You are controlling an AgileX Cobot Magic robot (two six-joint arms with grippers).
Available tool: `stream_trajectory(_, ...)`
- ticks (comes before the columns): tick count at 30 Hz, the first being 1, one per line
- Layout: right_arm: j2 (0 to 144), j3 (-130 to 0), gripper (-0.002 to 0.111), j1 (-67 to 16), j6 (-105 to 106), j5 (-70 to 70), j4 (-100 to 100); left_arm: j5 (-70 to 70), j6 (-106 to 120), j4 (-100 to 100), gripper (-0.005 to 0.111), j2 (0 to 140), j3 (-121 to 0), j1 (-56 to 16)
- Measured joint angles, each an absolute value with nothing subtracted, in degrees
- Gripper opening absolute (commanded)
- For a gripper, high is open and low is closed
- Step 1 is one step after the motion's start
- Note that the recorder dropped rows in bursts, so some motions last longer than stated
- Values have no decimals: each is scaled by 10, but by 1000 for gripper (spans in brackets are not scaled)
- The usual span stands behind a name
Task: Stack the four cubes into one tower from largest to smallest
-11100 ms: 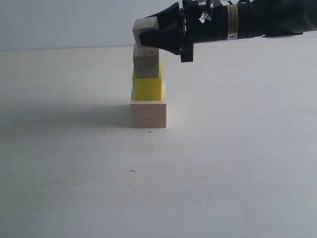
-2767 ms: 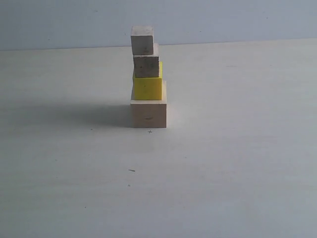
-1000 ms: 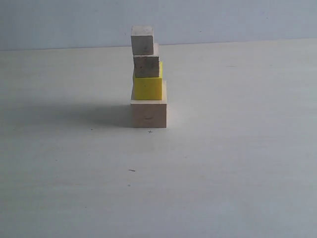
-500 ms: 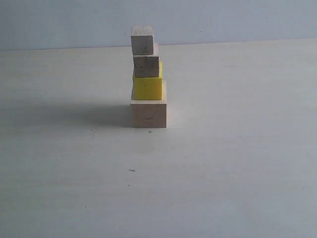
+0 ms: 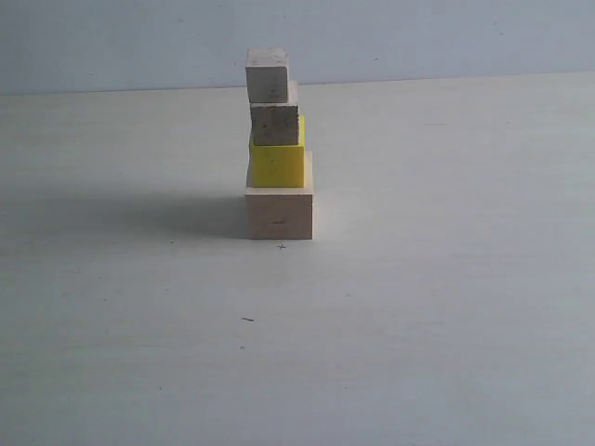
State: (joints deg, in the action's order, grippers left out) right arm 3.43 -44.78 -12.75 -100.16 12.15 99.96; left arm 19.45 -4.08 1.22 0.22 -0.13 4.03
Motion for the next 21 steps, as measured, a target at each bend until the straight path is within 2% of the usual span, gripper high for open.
stream_trajectory(21,34,-448,0,-128,-1003,122,1000,205,-41,16,0,2,0,40)
